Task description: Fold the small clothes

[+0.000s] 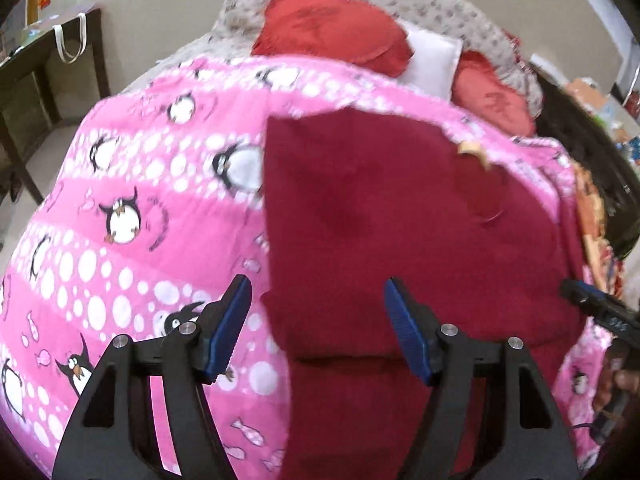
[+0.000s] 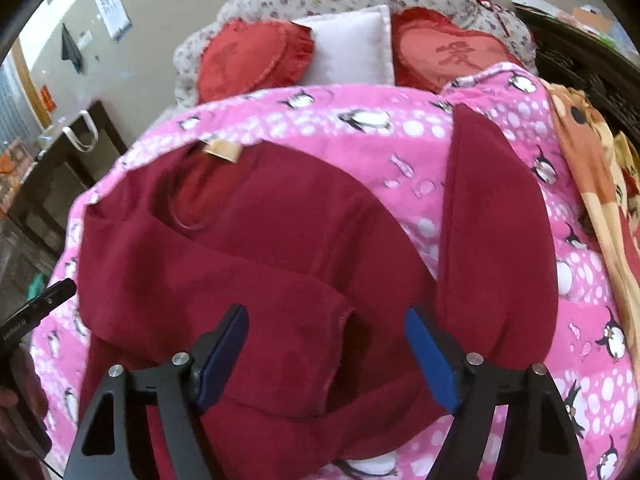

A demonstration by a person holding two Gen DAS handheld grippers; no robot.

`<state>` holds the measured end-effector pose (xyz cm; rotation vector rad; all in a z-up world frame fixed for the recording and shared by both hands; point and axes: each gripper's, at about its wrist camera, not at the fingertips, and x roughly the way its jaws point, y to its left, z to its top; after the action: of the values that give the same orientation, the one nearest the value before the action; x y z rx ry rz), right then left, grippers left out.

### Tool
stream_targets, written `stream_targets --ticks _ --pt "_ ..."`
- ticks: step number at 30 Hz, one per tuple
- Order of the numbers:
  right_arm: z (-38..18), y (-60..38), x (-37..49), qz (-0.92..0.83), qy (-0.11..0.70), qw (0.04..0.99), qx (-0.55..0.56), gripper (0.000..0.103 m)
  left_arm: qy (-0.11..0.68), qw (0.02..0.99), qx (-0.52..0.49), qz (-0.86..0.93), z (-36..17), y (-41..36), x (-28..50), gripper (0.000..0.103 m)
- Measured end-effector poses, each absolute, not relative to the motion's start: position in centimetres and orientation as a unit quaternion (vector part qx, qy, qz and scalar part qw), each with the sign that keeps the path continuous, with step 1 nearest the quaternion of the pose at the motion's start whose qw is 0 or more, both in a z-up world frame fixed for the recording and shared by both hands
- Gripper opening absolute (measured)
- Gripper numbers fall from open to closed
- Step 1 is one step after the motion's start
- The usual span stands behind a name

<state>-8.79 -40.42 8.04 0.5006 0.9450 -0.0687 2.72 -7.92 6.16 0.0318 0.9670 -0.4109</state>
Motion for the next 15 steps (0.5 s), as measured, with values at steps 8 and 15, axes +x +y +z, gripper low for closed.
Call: stream_targets --ticks 8,15 --pt "10.3 -40.1 -9.5 -0.001 0.41 0.887 0.212 0.005 0.481 0.861 0.012 -0.167 4.3 -6.7 3.4 0.069" --pt "12.4 -42.4 -7.9 -0.048 0.378 0.907 0.179 0.005 0.446 0.878 -0.003 -0.176 7.2 -6.9 3.4 0.069"
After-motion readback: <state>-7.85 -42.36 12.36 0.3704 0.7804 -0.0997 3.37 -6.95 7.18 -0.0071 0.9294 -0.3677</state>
